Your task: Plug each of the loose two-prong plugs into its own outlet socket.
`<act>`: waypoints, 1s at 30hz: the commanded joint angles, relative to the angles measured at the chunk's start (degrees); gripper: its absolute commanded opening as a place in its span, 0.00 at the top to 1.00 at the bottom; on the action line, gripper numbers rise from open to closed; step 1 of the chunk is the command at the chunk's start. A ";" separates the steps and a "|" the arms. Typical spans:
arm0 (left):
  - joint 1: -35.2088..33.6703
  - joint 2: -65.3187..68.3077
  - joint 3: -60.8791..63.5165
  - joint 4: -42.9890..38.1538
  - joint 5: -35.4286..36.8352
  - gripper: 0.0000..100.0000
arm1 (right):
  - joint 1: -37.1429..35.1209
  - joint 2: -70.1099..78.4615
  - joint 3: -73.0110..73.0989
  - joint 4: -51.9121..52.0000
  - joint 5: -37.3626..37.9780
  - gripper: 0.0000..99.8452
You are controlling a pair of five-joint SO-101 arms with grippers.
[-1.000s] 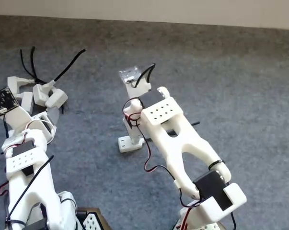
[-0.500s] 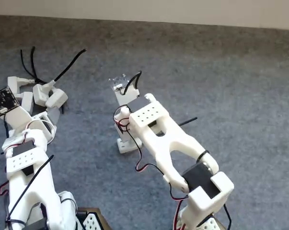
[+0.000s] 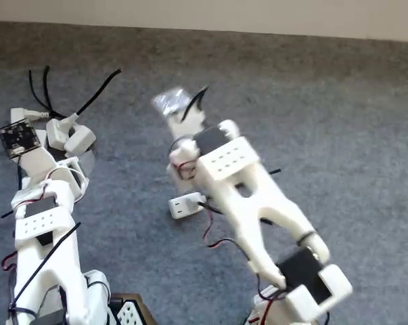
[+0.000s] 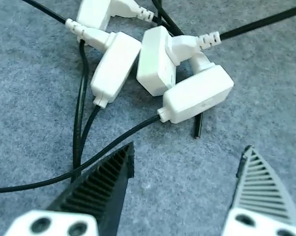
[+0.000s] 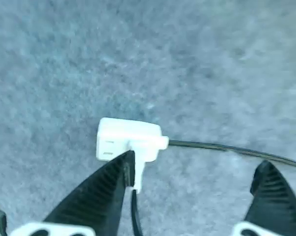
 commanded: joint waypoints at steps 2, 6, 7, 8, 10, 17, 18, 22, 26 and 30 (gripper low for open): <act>4.88 -0.40 -1.54 3.25 -4.66 0.66 | 5.05 -6.90 -14.46 10.07 0.62 0.64; 11.30 -0.48 -6.73 13.80 -11.25 0.66 | 8.40 -11.56 -20.62 17.10 0.79 0.64; 13.76 -0.48 -9.98 19.52 -12.57 0.66 | 9.80 -13.32 -20.79 18.51 1.32 0.64; 16.66 -0.48 -14.20 26.29 -13.80 0.66 | 11.65 -15.25 -20.09 19.65 2.46 0.64; 22.90 0.04 -24.13 40.09 -17.23 0.66 | 16.75 -19.82 -15.25 20.18 3.69 0.64; 44.00 8.31 -44.97 68.48 -39.91 0.66 | 30.90 -37.58 33.10 2.15 11.96 0.64; 44.09 10.95 -46.20 67.16 -39.91 0.66 | 32.48 -40.48 40.31 -2.77 12.57 0.64; 44.18 23.25 -49.63 62.59 -40.00 0.66 | 38.37 -51.47 64.57 -18.15 14.15 0.64; 46.99 35.38 -51.65 60.40 -40.00 0.66 | 40.22 -60.70 78.29 -25.10 14.51 0.64; 50.42 44.35 -51.56 59.08 -40.00 0.66 | 39.96 -67.56 80.04 -24.22 14.51 0.64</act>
